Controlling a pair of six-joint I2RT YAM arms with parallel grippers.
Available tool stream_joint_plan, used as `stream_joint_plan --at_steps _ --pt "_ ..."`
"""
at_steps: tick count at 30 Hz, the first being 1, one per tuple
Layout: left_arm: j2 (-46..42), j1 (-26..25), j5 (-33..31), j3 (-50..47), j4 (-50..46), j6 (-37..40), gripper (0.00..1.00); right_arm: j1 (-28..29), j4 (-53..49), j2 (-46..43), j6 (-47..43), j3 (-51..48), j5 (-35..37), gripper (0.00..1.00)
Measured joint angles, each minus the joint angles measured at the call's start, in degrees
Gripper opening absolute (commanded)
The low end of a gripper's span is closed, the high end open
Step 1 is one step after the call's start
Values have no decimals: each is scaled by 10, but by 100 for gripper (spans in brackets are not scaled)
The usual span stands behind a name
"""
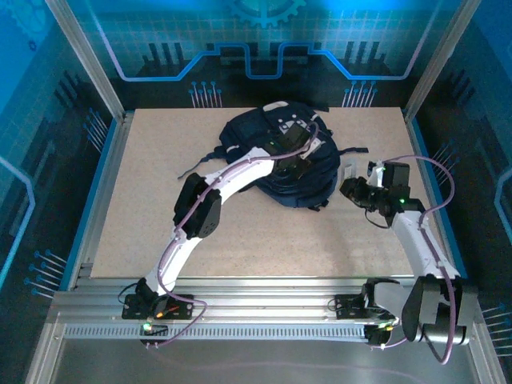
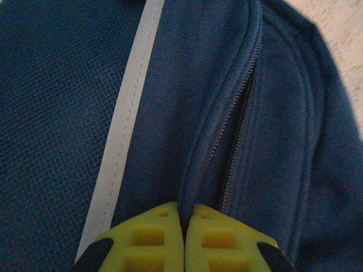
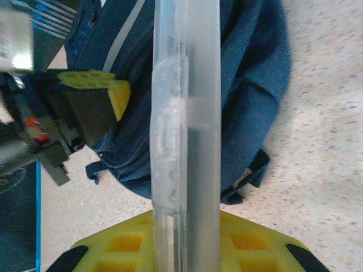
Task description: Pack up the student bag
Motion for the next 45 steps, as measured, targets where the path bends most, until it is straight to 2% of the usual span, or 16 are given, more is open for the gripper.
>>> stream_joint_plan --at_steps 10,18,29,32,37,39,42,45 --pt "-72 43 42 6 -15 -80 0 93 83 120 43 23 -28 12" --pt "-74 45 61 -2 -12 -122 0 158 179 230 81 107 -37 12" --pt "-85 49 78 -9 9 -149 0 206 304 435 197 237 -66 15" --pt "-89 59 73 -9 9 -150 0 219 306 456 219 267 -61 24" --pt "-92 65 71 -9 9 -150 0 231 306 470 245 284 -37 54" --pt "-94 64 66 -9 9 -150 0 231 298 465 242 284 -30 63" --pt "-102 64 66 -14 17 -156 0 228 261 437 225 276 -5 69" --pt "-107 61 68 -24 29 -170 0 216 203 389 200 255 26 70"
